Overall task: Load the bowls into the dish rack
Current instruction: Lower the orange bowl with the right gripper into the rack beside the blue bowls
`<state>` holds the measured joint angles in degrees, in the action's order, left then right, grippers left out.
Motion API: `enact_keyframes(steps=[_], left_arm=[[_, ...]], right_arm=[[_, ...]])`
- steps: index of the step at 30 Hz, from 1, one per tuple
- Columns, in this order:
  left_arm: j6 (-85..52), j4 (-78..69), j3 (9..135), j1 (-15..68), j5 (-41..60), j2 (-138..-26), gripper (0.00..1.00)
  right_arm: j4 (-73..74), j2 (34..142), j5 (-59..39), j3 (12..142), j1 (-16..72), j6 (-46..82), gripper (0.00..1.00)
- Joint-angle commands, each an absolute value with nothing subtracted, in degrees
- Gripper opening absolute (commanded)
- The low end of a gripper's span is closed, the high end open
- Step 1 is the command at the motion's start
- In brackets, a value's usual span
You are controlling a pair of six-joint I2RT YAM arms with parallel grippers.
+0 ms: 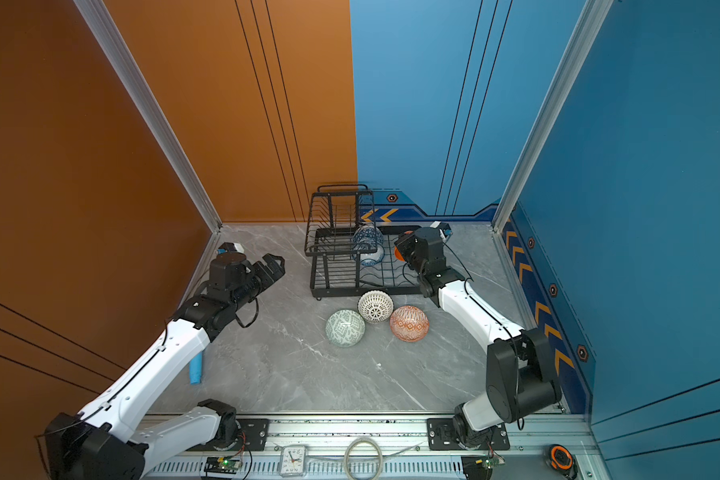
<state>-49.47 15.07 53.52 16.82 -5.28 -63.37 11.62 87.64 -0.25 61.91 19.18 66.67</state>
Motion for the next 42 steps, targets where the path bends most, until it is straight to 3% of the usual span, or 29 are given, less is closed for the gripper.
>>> enact_keyframes(steps=[1, 22, 42], left_arm=[[-52.10, 15.12, 52.91, 16.29, -2.17, -64.32, 0.98], [-55.79, 14.81, 55.10, 15.70, 6.30, -70.86, 0.98], [-58.17, 15.47, 55.38, 15.55, 9.37, -72.00, 0.98]], right_arm=[[18.84, 89.86, -1.71, 61.16, 20.20, 67.33, 0.00], [32.52, 109.17, -4.68, 66.18, 24.43, 71.70, 0.00], [37.01, 117.10, -3.20, 69.80, 26.96, 75.41, 0.00]])
